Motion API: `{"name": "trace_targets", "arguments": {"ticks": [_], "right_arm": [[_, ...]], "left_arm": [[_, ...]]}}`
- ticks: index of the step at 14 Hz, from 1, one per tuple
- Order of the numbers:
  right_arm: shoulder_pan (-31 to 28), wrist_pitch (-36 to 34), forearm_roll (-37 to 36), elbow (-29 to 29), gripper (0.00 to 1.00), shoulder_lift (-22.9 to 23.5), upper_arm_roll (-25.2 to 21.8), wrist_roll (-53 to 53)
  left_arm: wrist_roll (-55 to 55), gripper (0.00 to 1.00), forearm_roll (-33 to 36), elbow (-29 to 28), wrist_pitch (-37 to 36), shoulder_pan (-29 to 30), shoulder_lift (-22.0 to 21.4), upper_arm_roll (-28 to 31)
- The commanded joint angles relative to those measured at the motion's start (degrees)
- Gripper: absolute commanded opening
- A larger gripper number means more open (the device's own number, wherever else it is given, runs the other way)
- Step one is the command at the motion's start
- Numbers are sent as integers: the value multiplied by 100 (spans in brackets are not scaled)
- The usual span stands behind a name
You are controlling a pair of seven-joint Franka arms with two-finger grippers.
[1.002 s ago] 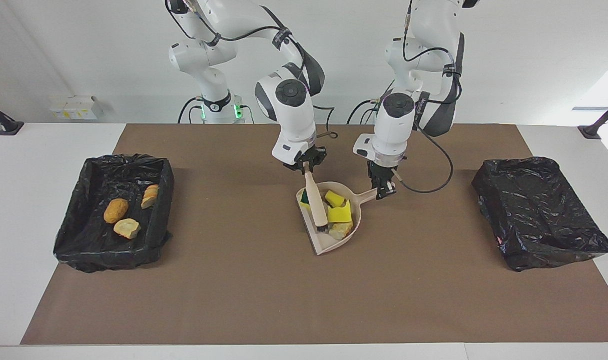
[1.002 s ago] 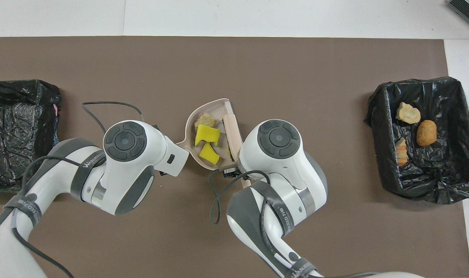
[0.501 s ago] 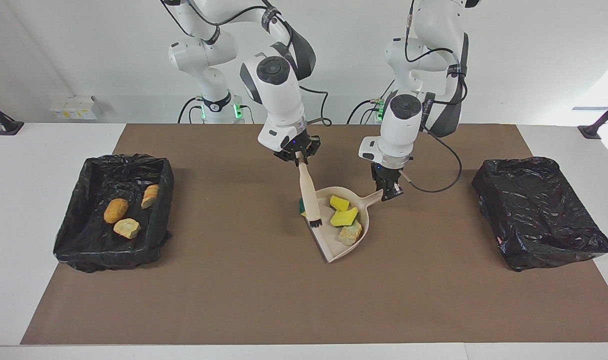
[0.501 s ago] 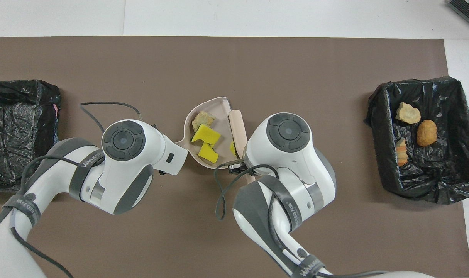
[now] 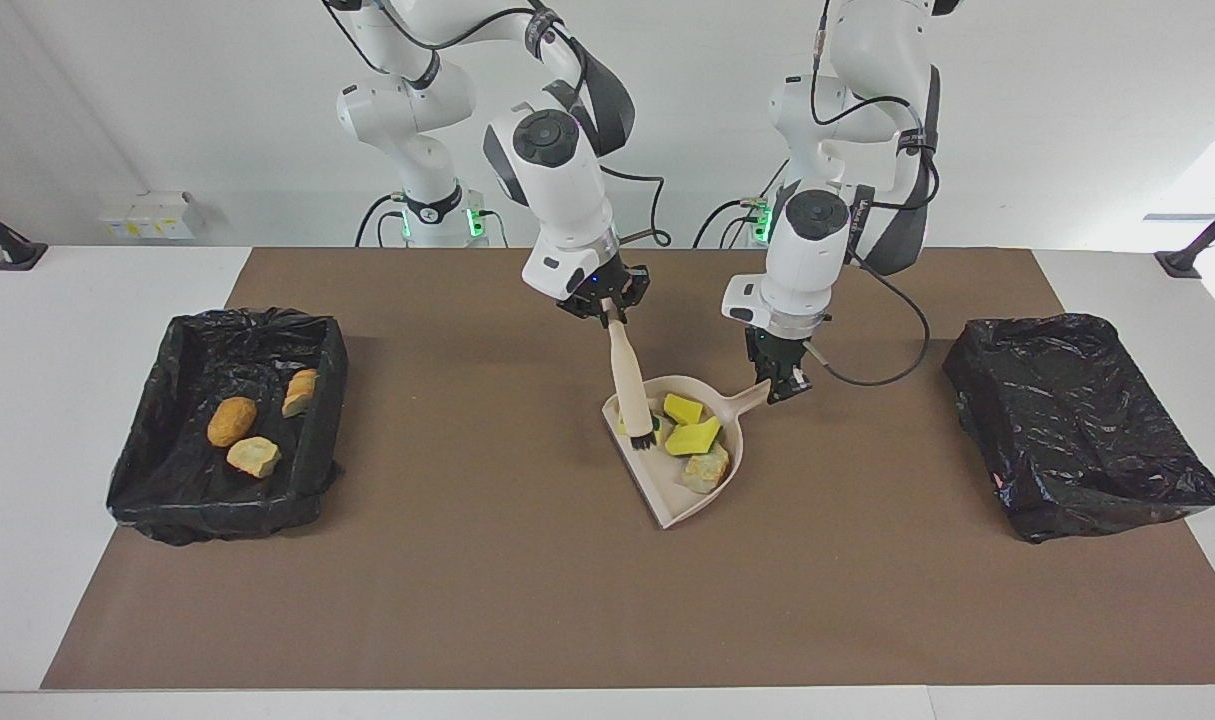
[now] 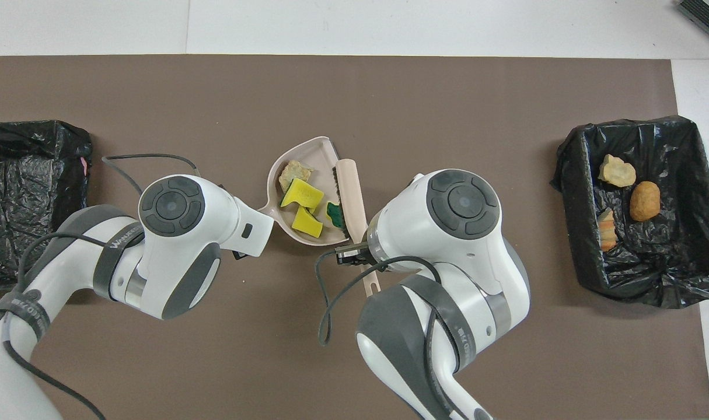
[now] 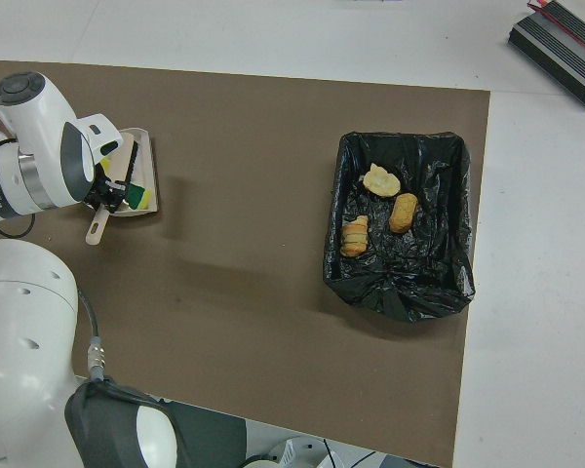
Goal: Sweep and dump trash in bin
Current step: 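Carry the loaded dustpan with the left gripper over the nearby bin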
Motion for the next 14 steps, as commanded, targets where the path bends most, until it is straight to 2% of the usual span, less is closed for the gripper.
{"name": "trace_targets", "arguments": {"ticks": [1, 3, 7, 10, 12, 14], "right_arm": [[-36, -318, -439, -137, 0, -194, 66, 763], [278, -363, -537, -470, 0, -474, 58, 1380], [806, -91, -722, -1236, 0, -977, 75, 2138], [1360, 383, -730, -1456, 0, -890, 84, 2708], [1668, 585, -730, -1509, 0, -775, 75, 2718], [1993, 875, -757, -1562, 0, -513, 75, 2876]], "left_arm": [[-50, 0, -80, 85, -191, 183, -254, -5], [-6, 0, -369, 191, -673, 349, -368, 30], [282, 0, -388, 270, -1210, 982, -631, 30], [1098, 0, -388, 611, -1860, 1745, -782, 47], [1758, 0, -397, 1085, -2334, 2343, -791, 47], [1945, 0, -397, 1359, -2539, 2905, -782, 47]]}}
